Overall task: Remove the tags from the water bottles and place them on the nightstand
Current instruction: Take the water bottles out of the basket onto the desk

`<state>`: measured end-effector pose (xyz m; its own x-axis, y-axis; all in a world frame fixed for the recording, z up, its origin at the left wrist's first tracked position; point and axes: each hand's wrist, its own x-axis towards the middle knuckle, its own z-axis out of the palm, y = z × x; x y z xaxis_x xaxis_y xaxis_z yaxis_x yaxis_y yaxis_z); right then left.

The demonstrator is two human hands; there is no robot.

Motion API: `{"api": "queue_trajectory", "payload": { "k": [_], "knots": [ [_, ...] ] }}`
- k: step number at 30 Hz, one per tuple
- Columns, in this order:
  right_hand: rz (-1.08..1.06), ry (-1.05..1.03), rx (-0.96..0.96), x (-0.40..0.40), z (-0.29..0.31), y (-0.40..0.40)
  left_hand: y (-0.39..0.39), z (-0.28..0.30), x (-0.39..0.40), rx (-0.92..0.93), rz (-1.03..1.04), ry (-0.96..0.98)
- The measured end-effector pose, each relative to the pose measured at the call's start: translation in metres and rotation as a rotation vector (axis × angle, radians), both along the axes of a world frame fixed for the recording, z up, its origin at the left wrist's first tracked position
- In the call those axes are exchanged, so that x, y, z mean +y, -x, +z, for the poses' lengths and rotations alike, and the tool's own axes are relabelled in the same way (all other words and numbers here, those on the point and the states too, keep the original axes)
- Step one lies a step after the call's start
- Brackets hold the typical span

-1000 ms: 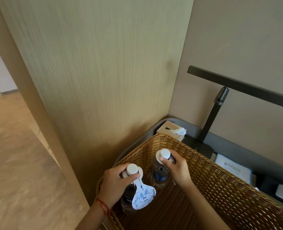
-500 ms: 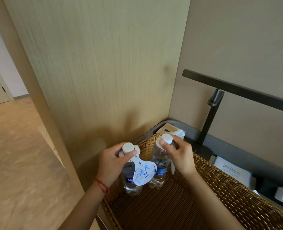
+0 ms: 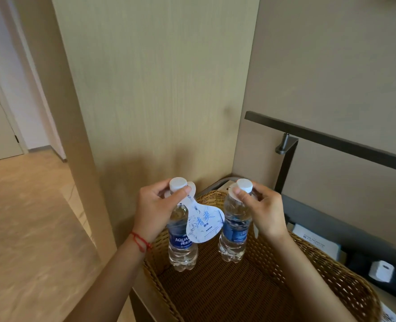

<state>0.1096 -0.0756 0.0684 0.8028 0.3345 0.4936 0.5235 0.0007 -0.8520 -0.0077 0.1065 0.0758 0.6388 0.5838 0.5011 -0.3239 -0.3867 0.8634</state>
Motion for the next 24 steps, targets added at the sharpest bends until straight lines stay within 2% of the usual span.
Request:
{"api": "queue_trajectory", "payload": {
  "k": [20,24],
  "knots": [
    [-0.227,-0.087,-0.095,-0.081,0.045,0.158,0.113,0.045,-0.055,-0.104,-0.159,-0.089],
    [-0.284,-0.045,-0.137,-0.103,0.049,0.183,0.130,0.046,-0.072,-0.112,-0.208,-0.086]
  ]
}}
